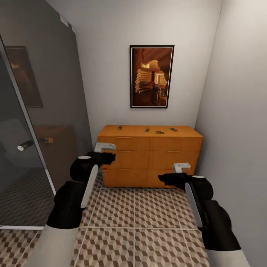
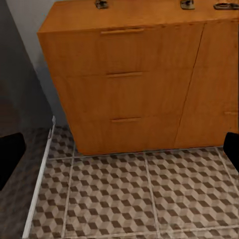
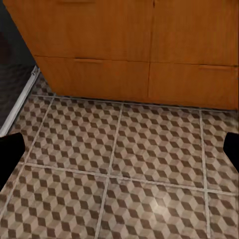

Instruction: Take the four mousetraps from the cabinet in the bathroom and place them on the bathroom floor. Make sure all four end up on the same floor surface, and ensure that at least two of them are either under or directly next to the same bathroom sink.

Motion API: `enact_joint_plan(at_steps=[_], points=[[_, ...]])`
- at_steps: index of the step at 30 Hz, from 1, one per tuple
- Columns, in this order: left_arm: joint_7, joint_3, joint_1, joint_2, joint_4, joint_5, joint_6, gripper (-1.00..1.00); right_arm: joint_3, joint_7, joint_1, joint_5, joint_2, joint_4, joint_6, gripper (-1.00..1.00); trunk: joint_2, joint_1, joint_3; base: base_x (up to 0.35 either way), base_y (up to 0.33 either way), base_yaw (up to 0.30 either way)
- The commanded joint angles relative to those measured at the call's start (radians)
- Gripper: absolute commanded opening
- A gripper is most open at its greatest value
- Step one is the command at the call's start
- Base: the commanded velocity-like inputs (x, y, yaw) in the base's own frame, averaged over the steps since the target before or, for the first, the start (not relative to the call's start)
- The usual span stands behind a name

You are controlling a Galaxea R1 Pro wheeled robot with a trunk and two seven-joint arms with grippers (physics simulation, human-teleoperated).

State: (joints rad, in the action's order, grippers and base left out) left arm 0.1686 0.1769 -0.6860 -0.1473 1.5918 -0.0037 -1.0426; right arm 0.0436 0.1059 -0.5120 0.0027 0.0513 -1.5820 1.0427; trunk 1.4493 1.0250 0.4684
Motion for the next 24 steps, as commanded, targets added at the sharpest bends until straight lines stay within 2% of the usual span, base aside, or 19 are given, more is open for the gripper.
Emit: enact_joint_plan(at_steps=[1,7,8,12,16,19,21,24], points=[[0.004,0.001,-0.044,-0.001,0.000,0.001,-0.005,1.00,-0.001,0.002,-0.031,0.002,0.001,0.000,0.004,1.00,0.001,0.000,0.002,0.000,0.000,0.000],[0.006,0.003,-0.227,-0.005,-0.018,-0.002,-0.005,1.00,-0.001,-0.005,-0.178,0.006,0.003,0.021,0.004,1.00,0.001,0.000,0.002,0.000,0.000,0.000],[0.007,0.003,-0.282,-0.005,-0.041,-0.002,-0.005,1.00,-0.001,-0.007,-0.231,0.007,0.003,0.049,0.004,1.00,0.001,0.000,0.002,0.000,0.000,0.000],[0.008,0.003,-0.401,-0.006,-0.135,-0.002,-0.005,1.00,-0.001,-0.024,-0.361,0.008,0.004,0.160,0.004,1.00,0.001,0.000,0.002,0.000,0.000,0.000],[0.009,-0.002,-0.533,-0.005,-0.286,-0.001,-0.005,1.00,0.000,-0.081,-0.503,0.008,0.008,0.300,0.004,1.00,0.001,0.000,0.002,0.000,0.000,0.000],[0.010,-0.006,-0.642,-0.005,-0.434,0.007,-0.005,1.00,-0.001,-0.137,-0.605,0.007,0.029,0.409,0.004,1.00,0.001,0.000,0.002,0.000,0.000,0.000],[0.011,-0.008,-0.715,-0.006,-0.543,0.024,-0.005,1.00,-0.003,-0.176,-0.673,0.007,0.042,0.487,0.004,1.00,0.001,0.000,0.002,0.000,0.000,0.000],[0.013,-0.012,-0.828,-0.004,-0.719,0.069,-0.005,1.00,-0.006,-0.225,-0.775,0.005,0.055,0.604,0.004,1.00,0.001,0.000,0.002,0.000,0.000,0.000]])
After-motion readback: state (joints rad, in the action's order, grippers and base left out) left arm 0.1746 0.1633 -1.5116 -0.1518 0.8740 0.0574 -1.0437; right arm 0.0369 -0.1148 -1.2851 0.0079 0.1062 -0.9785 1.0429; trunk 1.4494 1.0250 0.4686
